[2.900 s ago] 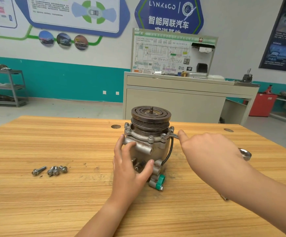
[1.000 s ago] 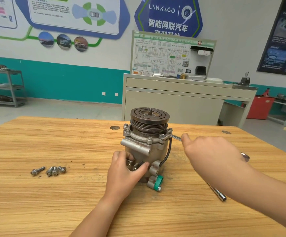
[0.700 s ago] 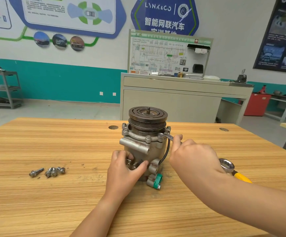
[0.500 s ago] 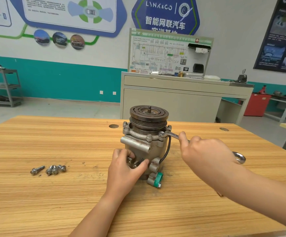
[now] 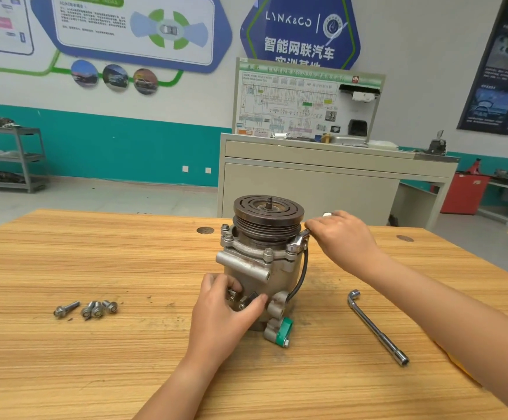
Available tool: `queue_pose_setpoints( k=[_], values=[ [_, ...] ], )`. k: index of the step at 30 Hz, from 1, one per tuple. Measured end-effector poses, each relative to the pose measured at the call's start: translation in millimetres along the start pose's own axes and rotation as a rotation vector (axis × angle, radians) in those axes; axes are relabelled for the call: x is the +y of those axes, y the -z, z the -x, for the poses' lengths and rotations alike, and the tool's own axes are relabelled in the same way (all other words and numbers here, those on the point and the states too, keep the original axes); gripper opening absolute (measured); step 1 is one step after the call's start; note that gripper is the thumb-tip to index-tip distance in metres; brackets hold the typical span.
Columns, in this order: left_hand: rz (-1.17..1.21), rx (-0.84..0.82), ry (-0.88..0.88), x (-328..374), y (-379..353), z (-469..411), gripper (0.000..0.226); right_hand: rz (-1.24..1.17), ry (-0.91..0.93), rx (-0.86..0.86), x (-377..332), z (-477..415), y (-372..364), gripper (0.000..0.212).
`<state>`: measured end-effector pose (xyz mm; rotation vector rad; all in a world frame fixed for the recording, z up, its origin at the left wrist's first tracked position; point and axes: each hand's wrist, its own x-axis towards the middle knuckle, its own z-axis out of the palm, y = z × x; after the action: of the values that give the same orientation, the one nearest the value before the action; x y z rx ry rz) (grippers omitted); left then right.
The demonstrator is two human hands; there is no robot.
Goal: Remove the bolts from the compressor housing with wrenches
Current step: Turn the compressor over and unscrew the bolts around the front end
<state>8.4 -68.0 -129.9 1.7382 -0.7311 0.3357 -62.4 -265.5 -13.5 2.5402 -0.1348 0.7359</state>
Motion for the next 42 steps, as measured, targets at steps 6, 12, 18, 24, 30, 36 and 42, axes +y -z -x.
queue_pose_setpoints(
  k=[6, 12, 18, 24, 30, 36, 42],
  values=[
    [0.002, 0.006, 0.006, 0, -1, 0, 0.033, -0.472, -0.283, 0.294, -9, 38, 28, 0.017],
    [0.007, -0.002, 0.017, 2, 0, 1, 0.032, -0.083, -0.302, -0.091, -23, 76, 78, 0.048],
    [-0.015, -0.008, 0.013, 2, 0, 0, 0.031, 0.030, -0.305, -0.350, -38, 67, 88, 0.069],
    [-0.020, -0.002, 0.012, 1, 0, 1, 0.032, 0.176, -0.180, -0.472, -59, 55, 104, 0.069],
    [-0.014, -0.007, 0.018, 2, 0, 1, 0.032, 0.207, -0.080, -0.484, -67, 53, 98, 0.065],
    [-0.007, -0.010, 0.025, 1, 0, 0, 0.032, 0.203, 0.031, -0.309, 0, 42, 83, 0.051],
    [-0.021, -0.009, 0.023, 2, 2, 0, 0.033, 0.257, 0.079, -0.179, 19, 0, 29, 0.041]
  ],
)
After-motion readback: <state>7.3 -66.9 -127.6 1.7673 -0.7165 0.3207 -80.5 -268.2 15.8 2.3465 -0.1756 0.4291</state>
